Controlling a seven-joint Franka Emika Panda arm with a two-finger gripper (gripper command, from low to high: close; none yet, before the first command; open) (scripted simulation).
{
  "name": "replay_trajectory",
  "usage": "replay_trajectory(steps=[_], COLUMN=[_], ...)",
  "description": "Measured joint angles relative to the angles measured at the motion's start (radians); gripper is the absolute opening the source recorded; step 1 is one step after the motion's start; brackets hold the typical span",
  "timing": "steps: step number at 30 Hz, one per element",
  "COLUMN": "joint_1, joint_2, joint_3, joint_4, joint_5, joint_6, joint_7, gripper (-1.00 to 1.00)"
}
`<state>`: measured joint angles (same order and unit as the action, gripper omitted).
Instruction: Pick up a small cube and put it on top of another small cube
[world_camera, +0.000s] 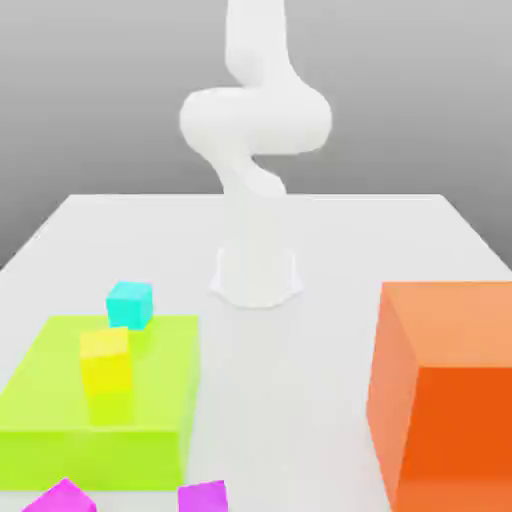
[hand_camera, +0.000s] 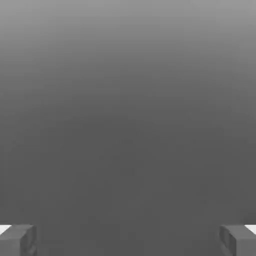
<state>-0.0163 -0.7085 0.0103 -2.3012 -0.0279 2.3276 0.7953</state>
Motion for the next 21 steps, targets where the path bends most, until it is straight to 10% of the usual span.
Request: replay_trajectory(steps=[21], joint_1=[-0.079], joint_2=[0.766], joint_3=[-0.012], joint_4=[-0.010], joint_5=[-0.093], joint_6=[0.231], joint_7=[-0.144], gripper=[0.00])
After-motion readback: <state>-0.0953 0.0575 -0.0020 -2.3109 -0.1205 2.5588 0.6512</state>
